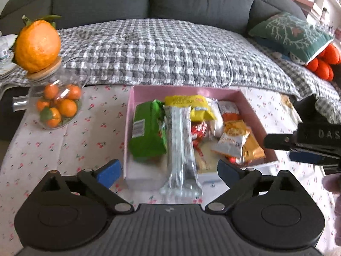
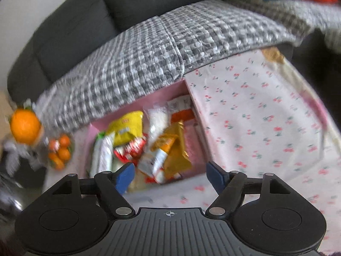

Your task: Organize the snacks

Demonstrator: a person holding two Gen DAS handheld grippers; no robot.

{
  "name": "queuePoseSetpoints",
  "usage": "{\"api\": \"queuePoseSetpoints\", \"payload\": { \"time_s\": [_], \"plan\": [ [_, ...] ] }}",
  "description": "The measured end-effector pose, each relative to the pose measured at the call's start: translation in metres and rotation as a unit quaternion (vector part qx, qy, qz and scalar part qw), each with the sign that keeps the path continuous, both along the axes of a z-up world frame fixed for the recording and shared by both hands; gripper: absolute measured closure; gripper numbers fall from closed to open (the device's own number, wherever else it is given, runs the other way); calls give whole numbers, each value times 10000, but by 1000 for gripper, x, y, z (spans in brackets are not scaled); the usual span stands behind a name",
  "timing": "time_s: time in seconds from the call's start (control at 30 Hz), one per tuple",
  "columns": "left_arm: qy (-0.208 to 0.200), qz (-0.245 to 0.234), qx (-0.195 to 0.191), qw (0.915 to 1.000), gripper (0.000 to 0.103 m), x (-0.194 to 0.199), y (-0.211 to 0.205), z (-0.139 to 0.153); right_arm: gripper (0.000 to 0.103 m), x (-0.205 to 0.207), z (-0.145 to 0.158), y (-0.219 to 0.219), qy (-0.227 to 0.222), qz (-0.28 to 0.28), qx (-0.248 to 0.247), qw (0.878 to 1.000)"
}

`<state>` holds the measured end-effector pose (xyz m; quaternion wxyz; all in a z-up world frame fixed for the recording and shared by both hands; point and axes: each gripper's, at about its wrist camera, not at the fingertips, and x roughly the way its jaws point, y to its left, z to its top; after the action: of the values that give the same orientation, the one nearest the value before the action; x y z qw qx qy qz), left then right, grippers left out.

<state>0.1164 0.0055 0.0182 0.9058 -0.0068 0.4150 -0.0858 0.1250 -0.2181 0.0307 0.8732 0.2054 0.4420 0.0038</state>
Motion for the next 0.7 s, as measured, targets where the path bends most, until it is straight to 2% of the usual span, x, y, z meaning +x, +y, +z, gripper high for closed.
{"api": "queuePoseSetpoints", "payload": {
  "time_s": [0.17,0.23,0.37,0.57,0.7],
  "plan": [
    [129,101,22,9999,1,-20,0,7,19,-29,15,14,20,395,-574,9976],
    [222,176,25,9996,1,-27,1,8,12,-40,20,18,-48,513,-664,9965],
    [266,219,30,9994,1,-41,0,10,11,-59,27,26,-264,617,-955,9932],
    [232,446,186,9986,1,-52,1,5,11,-66,25,25,-275,575,-783,9949],
    [217,499,392,9977,1,-53,1,1,11,-66,22,27,-253,567,-873,9943]
  ]
}}
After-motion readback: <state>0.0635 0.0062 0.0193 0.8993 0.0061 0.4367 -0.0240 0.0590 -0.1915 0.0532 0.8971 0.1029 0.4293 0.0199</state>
